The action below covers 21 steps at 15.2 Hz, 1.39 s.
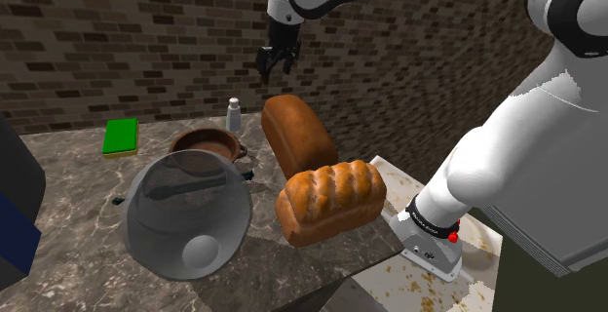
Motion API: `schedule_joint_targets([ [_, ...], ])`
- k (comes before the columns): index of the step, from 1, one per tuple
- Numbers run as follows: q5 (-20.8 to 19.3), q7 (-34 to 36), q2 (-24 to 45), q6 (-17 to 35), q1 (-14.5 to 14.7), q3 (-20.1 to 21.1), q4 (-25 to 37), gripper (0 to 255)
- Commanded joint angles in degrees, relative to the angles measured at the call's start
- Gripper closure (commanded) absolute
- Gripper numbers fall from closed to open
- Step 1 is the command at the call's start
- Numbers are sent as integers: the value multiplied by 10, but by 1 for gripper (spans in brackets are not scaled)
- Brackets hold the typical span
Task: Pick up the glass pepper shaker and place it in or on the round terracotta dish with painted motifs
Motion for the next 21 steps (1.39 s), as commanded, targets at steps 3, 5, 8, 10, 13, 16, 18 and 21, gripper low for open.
schedule_joint_targets([
  [3,-37,27,91,12,14,16,62,0],
  [5,-57,38,137,12,23,20,100,0],
  [8,-86,52,208,7,40,22,162,0],
  [10,-104,59,256,1,54,21,208,0],
  [13,-110,62,273,12,57,19,212,0],
  [16,-114,64,282,31,57,17,201,0],
  [18,-117,66,288,43,57,15,195,0],
  [21,-118,66,290,47,57,15,193,0],
])
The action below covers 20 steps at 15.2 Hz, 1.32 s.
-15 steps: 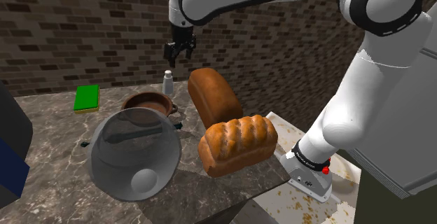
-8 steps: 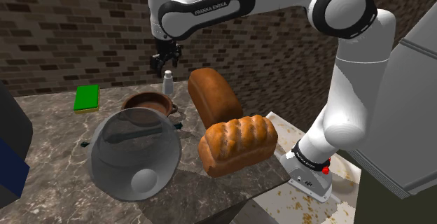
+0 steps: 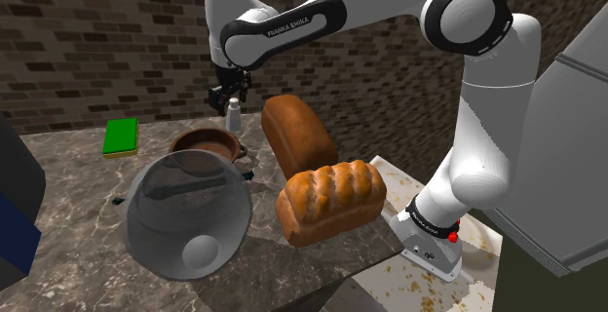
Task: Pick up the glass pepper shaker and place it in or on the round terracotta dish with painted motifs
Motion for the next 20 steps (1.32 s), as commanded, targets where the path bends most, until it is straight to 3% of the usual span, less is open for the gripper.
schedule_joint_targets([
  [1,0,0,0,2,-1,0,-2,0],
  [5,0,0,0,2,0,0,-2,0],
  [6,0,0,0,2,0,0,-2,255],
  [15,0,0,0,2,-1,0,-2,255],
  [20,7,-7,-16,-29,-2,3,15,255],
])
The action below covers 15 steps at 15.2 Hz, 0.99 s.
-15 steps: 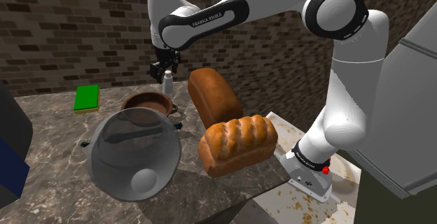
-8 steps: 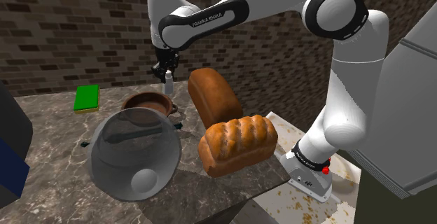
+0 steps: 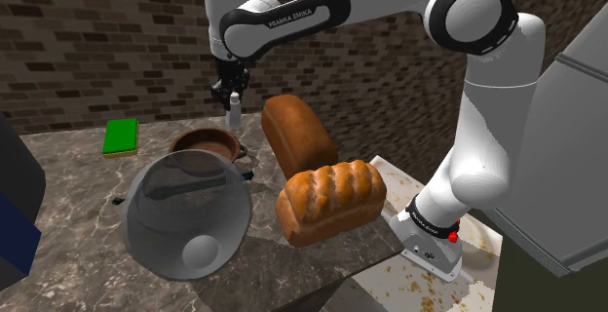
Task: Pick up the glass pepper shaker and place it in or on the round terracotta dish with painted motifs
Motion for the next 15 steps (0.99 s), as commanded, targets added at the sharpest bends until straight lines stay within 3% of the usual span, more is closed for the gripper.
schedule_joint_targets([
  [1,3,-3,-6,-13,-1,1,7,255],
  [15,16,-19,-34,-107,0,6,76,255],
])
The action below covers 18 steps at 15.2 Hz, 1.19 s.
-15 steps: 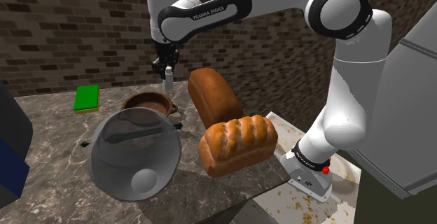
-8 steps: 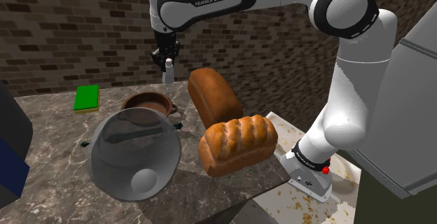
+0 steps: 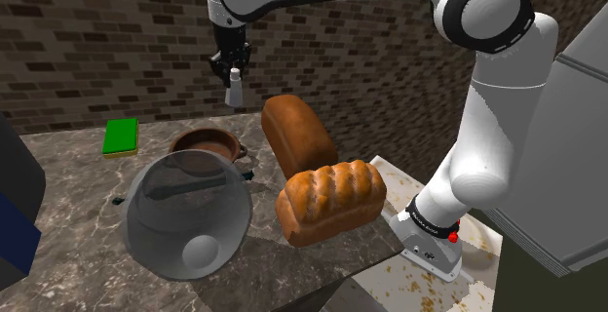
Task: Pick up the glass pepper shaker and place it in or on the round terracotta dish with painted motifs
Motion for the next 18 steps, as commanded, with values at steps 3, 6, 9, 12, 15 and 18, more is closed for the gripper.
schedule_joint_targets([
  [3,2,-4,-4,-29,1,1,25,255],
  [6,2,19,-9,-36,17,9,24,255],
  [9,-1,54,-12,-47,41,21,28,255],
  [12,-4,89,-10,-61,67,32,39,255],
  [15,-8,124,-2,-77,94,43,58,255],
  [18,-11,143,3,-71,107,48,54,255],
])
